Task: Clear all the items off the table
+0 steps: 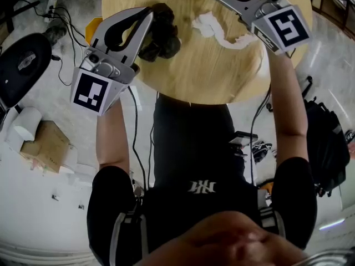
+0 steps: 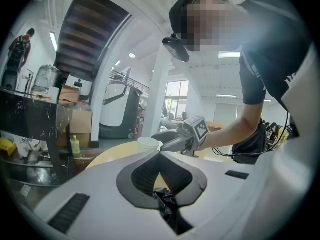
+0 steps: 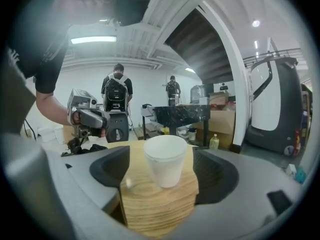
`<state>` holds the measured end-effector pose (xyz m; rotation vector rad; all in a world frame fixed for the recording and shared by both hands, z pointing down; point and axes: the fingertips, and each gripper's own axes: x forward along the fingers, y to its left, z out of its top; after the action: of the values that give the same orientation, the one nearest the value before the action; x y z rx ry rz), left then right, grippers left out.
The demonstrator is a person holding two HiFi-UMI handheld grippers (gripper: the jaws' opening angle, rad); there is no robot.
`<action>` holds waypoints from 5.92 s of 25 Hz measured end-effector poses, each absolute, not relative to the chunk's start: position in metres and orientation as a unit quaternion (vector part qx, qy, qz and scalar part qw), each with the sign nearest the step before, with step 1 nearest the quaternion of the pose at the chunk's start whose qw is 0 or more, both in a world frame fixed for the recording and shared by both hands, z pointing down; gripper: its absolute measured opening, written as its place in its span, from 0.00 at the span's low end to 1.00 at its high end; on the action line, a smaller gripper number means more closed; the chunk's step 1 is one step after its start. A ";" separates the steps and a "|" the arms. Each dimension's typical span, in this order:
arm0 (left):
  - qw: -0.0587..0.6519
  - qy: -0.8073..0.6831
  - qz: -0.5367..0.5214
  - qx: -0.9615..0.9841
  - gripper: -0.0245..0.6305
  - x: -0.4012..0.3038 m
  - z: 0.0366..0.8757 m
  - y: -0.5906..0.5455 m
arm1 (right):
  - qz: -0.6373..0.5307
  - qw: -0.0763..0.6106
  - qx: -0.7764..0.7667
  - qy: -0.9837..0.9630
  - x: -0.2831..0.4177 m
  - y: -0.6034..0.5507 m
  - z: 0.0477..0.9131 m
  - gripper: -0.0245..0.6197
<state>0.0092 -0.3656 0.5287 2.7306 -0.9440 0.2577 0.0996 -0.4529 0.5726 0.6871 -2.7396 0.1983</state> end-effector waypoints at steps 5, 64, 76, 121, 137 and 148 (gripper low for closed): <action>0.120 -0.320 0.089 0.935 0.06 0.008 0.532 -0.365 | 0.050 0.170 0.238 -0.955 0.089 -0.468 0.579 0.77; 0.103 -0.373 -0.049 0.921 0.06 -0.168 0.253 -0.217 | -0.035 0.064 0.171 -0.983 -0.111 -0.301 0.226 0.49; 0.081 -0.413 -0.063 0.905 0.06 -0.286 0.242 -0.209 | -0.059 0.064 0.132 -0.987 -0.226 -0.298 0.211 0.49; 0.128 -0.391 0.014 0.911 0.06 -0.341 0.378 -0.616 | 0.024 0.092 0.214 -0.972 -0.272 -0.722 0.408 0.49; 0.154 -0.397 0.025 0.905 0.06 -0.339 0.418 -0.622 | 0.025 0.134 0.216 -0.967 -0.271 -0.736 0.464 0.51; 0.145 -0.408 0.022 0.901 0.06 -0.346 0.399 -0.602 | 0.083 0.070 0.243 -0.964 -0.257 -0.742 0.454 0.75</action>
<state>-0.3464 -0.6020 0.3991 2.5959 -1.1755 0.0625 -0.2570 -0.7415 0.4539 0.7321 -2.8993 0.2507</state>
